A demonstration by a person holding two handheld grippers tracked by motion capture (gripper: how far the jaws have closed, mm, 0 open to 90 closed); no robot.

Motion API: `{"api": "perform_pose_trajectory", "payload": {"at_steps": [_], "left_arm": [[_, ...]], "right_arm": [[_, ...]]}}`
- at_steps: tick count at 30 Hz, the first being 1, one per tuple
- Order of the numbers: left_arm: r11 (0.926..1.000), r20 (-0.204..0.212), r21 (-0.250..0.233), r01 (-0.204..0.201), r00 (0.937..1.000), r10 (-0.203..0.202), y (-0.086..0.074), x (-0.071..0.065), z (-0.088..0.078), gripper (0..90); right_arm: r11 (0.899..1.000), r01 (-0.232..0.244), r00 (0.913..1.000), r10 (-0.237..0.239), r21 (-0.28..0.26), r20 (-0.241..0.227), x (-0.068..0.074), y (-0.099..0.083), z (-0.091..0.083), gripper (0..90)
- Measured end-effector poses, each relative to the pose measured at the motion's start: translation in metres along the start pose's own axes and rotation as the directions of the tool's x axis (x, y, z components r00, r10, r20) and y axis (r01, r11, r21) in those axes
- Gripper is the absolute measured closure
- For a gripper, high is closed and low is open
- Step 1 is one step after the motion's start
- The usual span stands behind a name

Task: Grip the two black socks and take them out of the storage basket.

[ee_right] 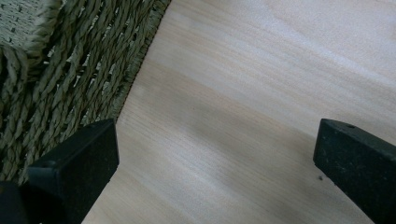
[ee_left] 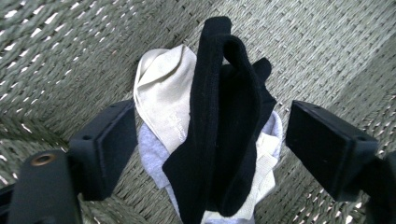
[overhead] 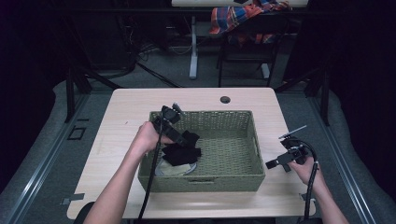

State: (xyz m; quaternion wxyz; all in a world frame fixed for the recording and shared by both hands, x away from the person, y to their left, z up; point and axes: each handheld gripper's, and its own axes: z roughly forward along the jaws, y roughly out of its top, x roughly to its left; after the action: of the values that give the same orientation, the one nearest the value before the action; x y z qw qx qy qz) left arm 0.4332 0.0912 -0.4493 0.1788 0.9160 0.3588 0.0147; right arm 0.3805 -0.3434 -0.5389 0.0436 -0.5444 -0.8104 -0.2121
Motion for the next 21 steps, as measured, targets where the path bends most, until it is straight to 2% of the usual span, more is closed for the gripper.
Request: {"api": "perform_pose_trajectory", "payload": {"at_steps": [1, 4, 5, 7, 13, 16, 21], "left_arm": [[1.0, -0.006, 0.003, -0.006, 1.0, 0.006, 0.0, -0.001, 0.002, 31.9], [0.9998, -0.002, 0.015, -0.013, 0.9999, 0.013, 0.0, -0.003, 0.005, 41.7], [0.9997, -0.001, 0.018, -0.018, 0.9998, 0.018, 0.0, -0.004, 0.006, 41.7], [0.9988, 0.006, 0.034, -0.036, 0.9994, 0.036, 0.0, -0.007, 0.01, 53.7], [0.9964, 0.011, 0.05, -0.069, 0.9976, 0.068, 0.0, -0.011, 0.012, 76.8], [0.9956, 0.006, 0.052, -0.078, 0.9969, 0.078, 0.0, -0.013, 0.011, 83.0], [0.9957, 0.008, 0.044, -0.081, 0.9967, 0.081, 0.0, -0.013, 0.004, 84.0]], "right_arm": [[1.0, -0.003, 1.0, 0.003, -0.002, 0.001, 0.0, 0.0, 0.0, 0.1], [1.0, -0.003, 1.0, 0.003, -0.002, 0.001, 0.0, 0.0, 0.0, 0.1], [1.0, -0.003, 1.0, 0.003, -0.001, 0.001, 0.0, 0.0, 0.0, 0.0], [1.0, -0.003, 1.0, 0.003, -0.004, 0.0, 0.0, 0.0, 0.0, 0.1], [1.0, -0.002, 1.0, 0.002, -0.004, 0.002, 0.0, 0.0, 0.0, 0.1], [1.0, -0.008, 1.0, 0.008, -0.012, -0.002, 0.0, -0.001, 0.0, 0.1], [1.0, -0.01, 0.9999, 0.01, -0.014, 0.003, 0.001, -0.001, 0.0, 0.1]]}}
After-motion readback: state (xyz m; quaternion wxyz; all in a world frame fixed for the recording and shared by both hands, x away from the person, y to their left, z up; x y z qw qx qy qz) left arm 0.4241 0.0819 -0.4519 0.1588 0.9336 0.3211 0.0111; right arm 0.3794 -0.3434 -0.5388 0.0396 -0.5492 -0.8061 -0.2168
